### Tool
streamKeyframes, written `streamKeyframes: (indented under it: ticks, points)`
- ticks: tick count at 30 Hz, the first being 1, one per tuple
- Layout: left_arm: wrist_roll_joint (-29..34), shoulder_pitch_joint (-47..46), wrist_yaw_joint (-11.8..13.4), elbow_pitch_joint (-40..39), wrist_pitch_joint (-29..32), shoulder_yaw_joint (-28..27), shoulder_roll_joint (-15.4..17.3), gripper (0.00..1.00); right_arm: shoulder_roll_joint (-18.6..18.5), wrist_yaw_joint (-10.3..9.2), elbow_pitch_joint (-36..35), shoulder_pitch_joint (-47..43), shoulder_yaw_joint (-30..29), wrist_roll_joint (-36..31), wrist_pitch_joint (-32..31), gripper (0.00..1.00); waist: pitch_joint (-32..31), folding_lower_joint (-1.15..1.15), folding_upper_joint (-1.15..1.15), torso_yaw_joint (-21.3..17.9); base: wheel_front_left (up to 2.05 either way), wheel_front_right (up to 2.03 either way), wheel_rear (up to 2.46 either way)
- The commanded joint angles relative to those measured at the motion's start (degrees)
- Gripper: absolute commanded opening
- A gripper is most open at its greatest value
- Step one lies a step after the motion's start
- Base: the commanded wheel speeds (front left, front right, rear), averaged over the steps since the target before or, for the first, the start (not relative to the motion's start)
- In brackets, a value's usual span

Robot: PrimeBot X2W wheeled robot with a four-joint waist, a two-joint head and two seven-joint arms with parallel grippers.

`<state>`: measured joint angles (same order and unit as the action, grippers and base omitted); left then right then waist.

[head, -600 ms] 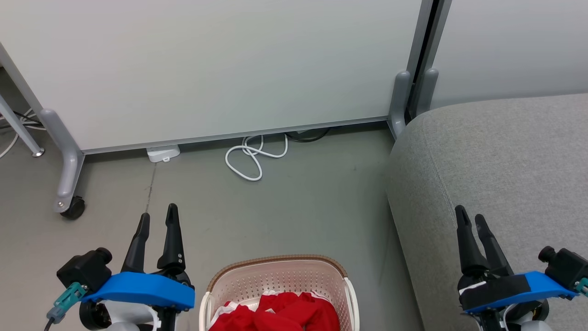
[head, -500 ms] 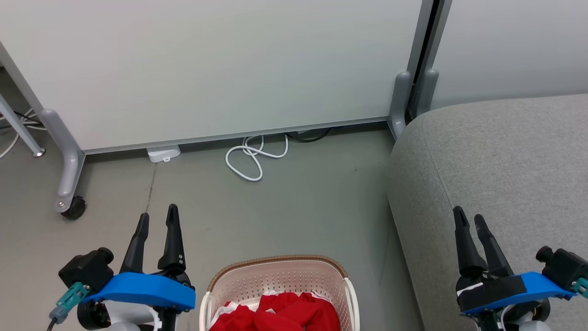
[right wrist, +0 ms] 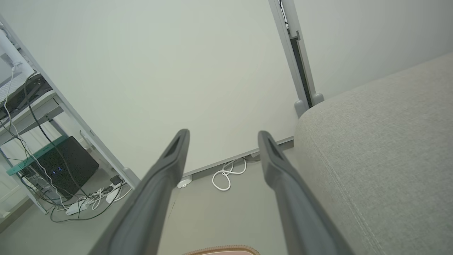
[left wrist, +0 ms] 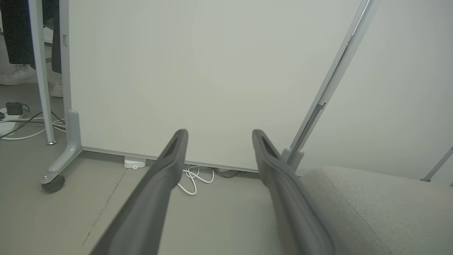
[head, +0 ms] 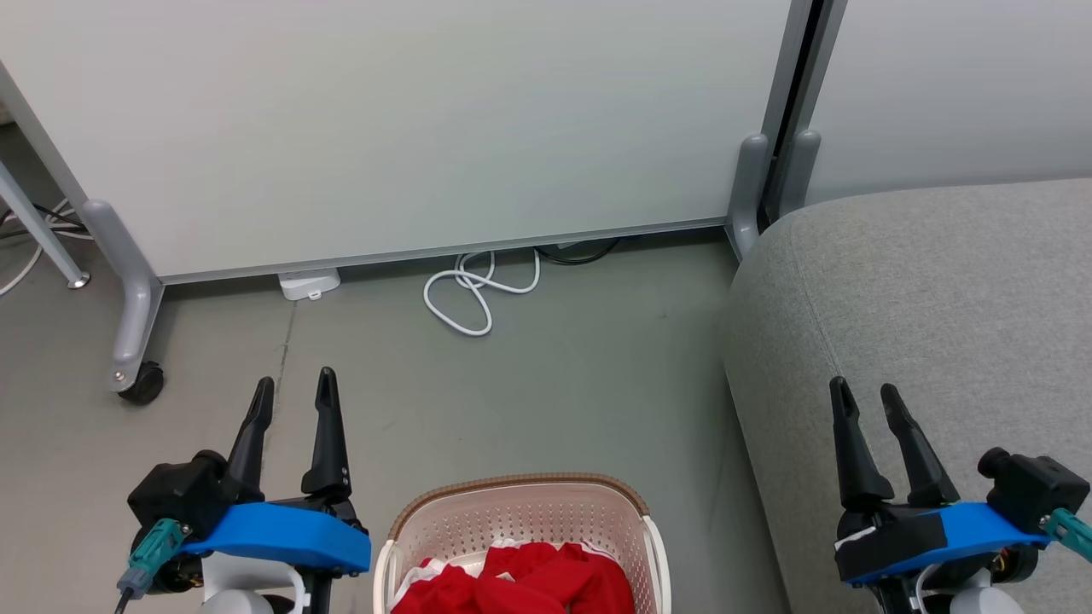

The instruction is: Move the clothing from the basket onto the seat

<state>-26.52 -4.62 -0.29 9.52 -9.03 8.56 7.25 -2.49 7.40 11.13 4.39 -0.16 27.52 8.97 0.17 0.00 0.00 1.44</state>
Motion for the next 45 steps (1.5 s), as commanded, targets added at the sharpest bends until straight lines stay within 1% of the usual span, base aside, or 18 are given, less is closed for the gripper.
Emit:
streamKeyframes:
  ticks: [1,8,19,22,32,45]
  points:
    - [1.4,-1.2,0.2,-0.7,-0.5,0.3,0.6,1.0,-0.4,0.09,-0.7,1.0,0.2,-1.3,0.5,1.0,0.0,0.0,0.0,0.0,0.0,0.0,0.0]
    - [5.1,-1.2,0.2,-0.4,-1.4,0.7,0.9,1.0,-0.5,0.1,-0.8,1.1,0.2,-5.7,1.5,1.0,0.0,0.0,0.0,0.1,0.0,0.0,0.0]
    - [8.1,-1.0,-3.3,0.5,-2.9,0.1,0.7,1.0,-0.5,0.12,-0.7,1.1,0.2,-11.5,2.9,1.0,0.1,0.0,0.0,0.4,0.0,0.0,0.0]
    - [8.9,-0.8,-3.8,1.4,-3.3,-0.4,0.3,1.0,-0.5,0.12,-0.7,1.0,0.2,-13.1,3.3,1.0,0.1,0.0,0.0,0.6,0.0,0.0,0.0]
    - [13.5,-1.4,-4.2,6.1,-4.4,-1.1,-0.3,1.0,-0.5,0.13,0.1,0.8,0.0,-18.0,4.5,1.0,-0.2,0.0,0.0,0.9,0.0,0.0,0.0]
    - [19.7,-1.6,-4.2,7.0,-5.8,-1.4,-0.8,1.0,-0.5,0.14,1.4,0.8,-0.9,-24.6,5.9,1.0,-0.2,0.0,0.0,1.2,0.0,0.0,0.0]
